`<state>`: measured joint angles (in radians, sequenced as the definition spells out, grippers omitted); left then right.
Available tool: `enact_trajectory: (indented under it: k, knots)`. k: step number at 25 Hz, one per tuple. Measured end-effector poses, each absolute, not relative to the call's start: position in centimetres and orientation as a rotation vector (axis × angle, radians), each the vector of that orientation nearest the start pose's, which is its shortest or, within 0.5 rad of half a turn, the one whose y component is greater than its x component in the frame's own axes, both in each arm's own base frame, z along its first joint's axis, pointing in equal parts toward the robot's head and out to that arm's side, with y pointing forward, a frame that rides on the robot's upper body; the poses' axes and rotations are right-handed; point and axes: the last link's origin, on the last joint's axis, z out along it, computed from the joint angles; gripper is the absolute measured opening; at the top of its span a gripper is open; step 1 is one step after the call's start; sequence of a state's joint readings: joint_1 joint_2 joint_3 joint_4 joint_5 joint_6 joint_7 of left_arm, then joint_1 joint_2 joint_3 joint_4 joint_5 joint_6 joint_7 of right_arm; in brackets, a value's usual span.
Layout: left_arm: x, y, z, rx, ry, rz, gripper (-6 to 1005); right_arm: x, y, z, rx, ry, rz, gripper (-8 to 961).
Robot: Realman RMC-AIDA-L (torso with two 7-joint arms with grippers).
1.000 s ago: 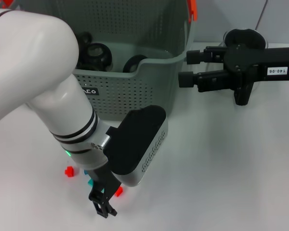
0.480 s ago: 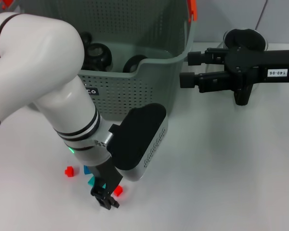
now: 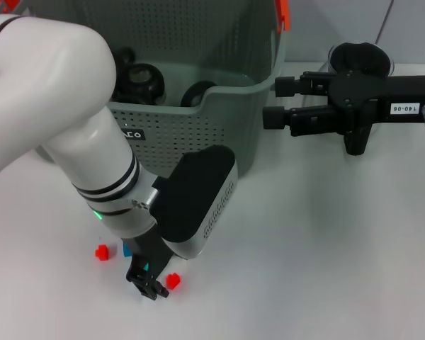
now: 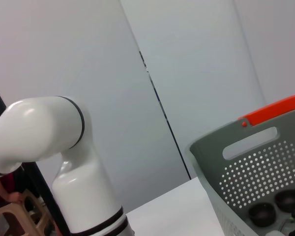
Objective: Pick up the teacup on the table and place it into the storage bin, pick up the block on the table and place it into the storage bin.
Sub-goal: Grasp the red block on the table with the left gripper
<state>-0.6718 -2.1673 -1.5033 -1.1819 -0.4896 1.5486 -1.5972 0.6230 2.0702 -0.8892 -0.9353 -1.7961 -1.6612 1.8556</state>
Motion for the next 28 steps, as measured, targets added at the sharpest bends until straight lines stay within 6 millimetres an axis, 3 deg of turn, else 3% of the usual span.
enact_trajectory:
  k: [8,10,21,28]
  knots:
    - [-17.1,31.9,-8.0,-3.066,0.669,0.925,654,16.2,35.8,2.9,-2.868,0.693,0.885,945]
    - [-17.1,31.9,-8.0,-3.065,0.670,0.924,558,16.2,35.8,2.9,-2.868,0.692,0.885,945]
    - [-17.1,31.8,-8.2,-3.068,0.678,0.928,539,16.4,35.4,2.7,-2.909,0.663,0.851,944]
    - [-17.0,31.8,-8.2,-3.068,0.680,0.928,527,17.3,35.1,2.2,-3.029,0.665,0.595,945]
